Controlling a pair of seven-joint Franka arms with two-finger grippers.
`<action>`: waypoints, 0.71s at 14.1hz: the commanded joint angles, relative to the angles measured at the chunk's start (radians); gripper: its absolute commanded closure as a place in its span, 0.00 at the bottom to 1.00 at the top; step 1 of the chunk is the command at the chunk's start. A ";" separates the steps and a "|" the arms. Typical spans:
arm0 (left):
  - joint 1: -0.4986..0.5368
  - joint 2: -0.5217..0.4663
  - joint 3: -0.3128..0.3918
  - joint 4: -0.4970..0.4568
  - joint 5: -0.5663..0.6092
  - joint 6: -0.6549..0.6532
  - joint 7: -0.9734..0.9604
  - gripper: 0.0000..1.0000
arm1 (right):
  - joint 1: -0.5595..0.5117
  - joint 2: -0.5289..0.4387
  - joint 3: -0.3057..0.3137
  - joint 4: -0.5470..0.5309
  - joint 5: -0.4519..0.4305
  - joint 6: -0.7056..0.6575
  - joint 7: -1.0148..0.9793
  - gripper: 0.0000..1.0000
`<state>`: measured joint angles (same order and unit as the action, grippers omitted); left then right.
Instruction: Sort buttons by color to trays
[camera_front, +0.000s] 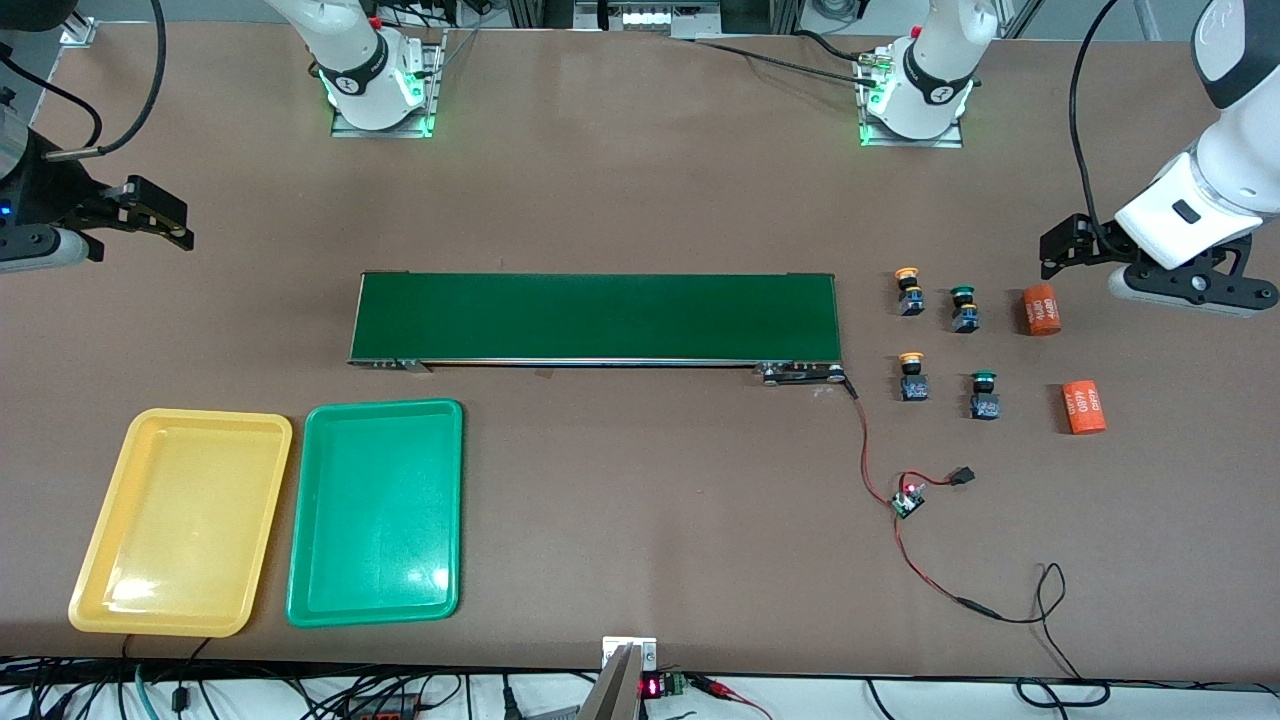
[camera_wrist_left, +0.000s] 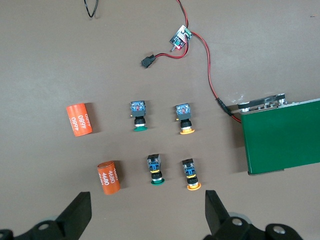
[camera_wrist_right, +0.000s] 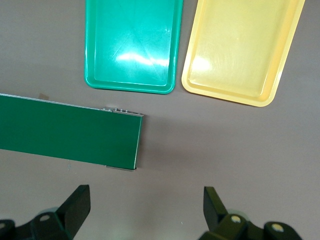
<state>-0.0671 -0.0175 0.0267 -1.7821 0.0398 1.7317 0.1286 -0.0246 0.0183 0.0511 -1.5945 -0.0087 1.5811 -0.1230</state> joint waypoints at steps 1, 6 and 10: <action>-0.017 -0.001 0.015 0.012 0.006 -0.009 -0.006 0.00 | -0.003 -0.023 0.006 -0.016 0.007 -0.006 0.009 0.00; -0.017 0.005 0.015 0.000 0.006 -0.014 -0.018 0.00 | -0.003 -0.023 0.006 -0.016 0.007 -0.006 0.009 0.00; -0.007 0.063 0.016 -0.040 0.006 -0.017 -0.018 0.00 | -0.003 -0.023 0.006 -0.016 0.007 -0.006 0.009 0.00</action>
<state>-0.0671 0.0021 0.0281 -1.8132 0.0398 1.7155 0.1212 -0.0245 0.0180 0.0513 -1.5945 -0.0087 1.5809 -0.1230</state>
